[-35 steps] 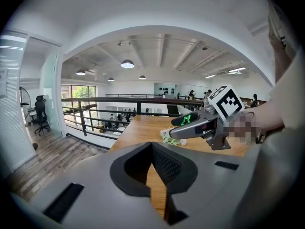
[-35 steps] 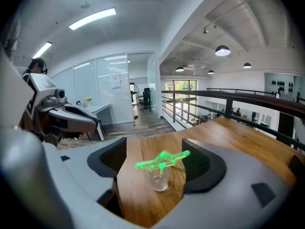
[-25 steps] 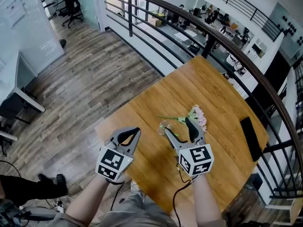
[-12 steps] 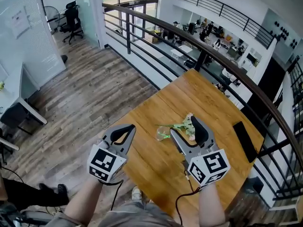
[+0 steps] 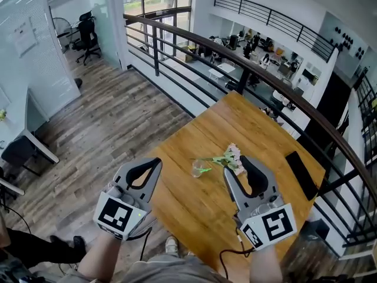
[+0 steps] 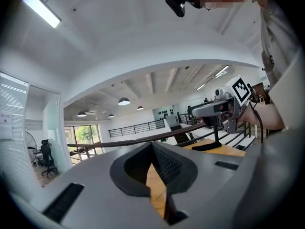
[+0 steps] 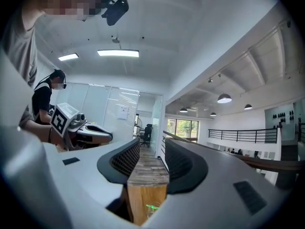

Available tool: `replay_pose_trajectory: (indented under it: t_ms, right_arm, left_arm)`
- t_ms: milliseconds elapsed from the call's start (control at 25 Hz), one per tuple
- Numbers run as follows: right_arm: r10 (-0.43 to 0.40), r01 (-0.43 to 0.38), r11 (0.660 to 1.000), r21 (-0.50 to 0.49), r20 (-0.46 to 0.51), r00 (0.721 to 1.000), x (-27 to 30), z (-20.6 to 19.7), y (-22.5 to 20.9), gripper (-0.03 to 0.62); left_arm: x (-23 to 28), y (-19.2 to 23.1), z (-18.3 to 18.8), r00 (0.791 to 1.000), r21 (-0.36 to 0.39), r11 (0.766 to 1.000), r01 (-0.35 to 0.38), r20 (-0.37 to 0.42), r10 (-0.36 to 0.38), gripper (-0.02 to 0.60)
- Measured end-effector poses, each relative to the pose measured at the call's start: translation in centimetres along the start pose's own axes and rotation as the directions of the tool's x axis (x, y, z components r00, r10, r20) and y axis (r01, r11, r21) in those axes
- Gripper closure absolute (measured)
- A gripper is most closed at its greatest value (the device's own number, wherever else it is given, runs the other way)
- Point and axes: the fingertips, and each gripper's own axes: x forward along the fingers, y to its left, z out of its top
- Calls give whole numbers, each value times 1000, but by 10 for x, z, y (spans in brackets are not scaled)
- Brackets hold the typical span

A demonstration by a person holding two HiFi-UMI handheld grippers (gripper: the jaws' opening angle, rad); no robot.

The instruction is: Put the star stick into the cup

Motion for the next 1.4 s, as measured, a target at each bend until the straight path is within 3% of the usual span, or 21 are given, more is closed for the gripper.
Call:
replay_pose_trajectory:
  t_ms: [160,480,760,1400]
  right_arm:
    - [0,0,1000,-7,-19,1000,-22,-5,8,446]
    - [0,4,996,89,-46,999,-59,-36,21,561]
    - [39,-24,994,110,-135,990,-72,-69,40,566]
    - [39,-29,990,136,-68,997,-67,-54,33,566]
  left_arm:
    - [-9,-14,6,1000,0,1000,-5,17,5,566]
    - [-29,-40,-14,1000,-55,998,3,-5,-4,566]
    - [-32,-58,-37,998,-104,994,26,-54,-32,566]
    - [-26,-73,-36,997,-138,990,42,-52,-49,566]
